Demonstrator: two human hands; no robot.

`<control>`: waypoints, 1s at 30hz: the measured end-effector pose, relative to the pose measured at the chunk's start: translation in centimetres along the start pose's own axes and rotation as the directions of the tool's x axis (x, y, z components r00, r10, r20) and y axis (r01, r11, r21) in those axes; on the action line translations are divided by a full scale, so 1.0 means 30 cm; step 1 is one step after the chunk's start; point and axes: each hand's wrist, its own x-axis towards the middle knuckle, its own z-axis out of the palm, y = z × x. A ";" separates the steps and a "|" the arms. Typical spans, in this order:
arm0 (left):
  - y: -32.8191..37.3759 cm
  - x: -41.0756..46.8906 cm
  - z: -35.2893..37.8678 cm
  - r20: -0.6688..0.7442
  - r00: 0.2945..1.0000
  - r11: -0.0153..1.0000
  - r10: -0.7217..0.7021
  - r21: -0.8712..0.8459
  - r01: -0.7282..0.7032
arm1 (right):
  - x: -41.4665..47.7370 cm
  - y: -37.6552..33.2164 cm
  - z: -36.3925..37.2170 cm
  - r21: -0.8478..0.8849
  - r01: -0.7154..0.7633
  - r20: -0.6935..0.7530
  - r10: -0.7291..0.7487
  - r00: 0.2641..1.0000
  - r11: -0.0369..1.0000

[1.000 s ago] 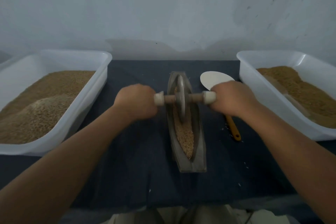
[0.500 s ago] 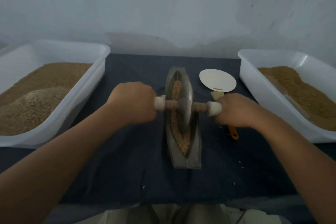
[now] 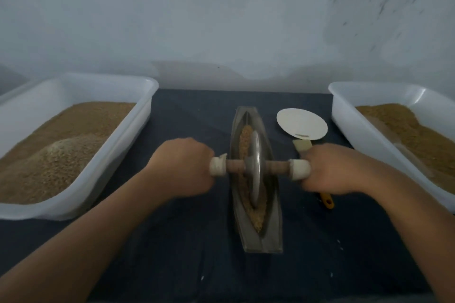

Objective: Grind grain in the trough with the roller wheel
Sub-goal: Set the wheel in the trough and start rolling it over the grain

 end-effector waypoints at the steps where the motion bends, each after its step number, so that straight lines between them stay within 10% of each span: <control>1: 0.002 0.034 -0.001 0.005 1.000 1.000 -0.030 -0.011 0.030 | 0.034 -0.003 -0.007 -0.006 -0.015 -0.063 0.015 0.998 1.000; 7: -0.016 0.267 -0.017 -0.056 0.985 0.987 -0.161 -0.006 0.161 | 0.237 -0.049 -0.064 -0.141 -0.118 -0.488 0.034 0.872 0.983; 15: -0.040 0.010 0.024 0.037 0.998 0.997 0.043 -0.070 -0.041 | 0.013 0.001 -0.016 0.010 0.064 0.054 -0.065 0.996 0.998; 22: -0.005 0.273 -0.038 -0.023 0.983 0.984 -0.180 0.009 0.180 | 0.244 -0.031 -0.028 -0.137 -0.080 -0.575 -0.014 0.818 0.987; 30: -0.001 0.019 -0.052 0.131 0.989 0.998 0.067 -0.028 -0.064 | 0.025 0.026 -0.004 0.029 -0.003 0.050 0.002 0.999 1.000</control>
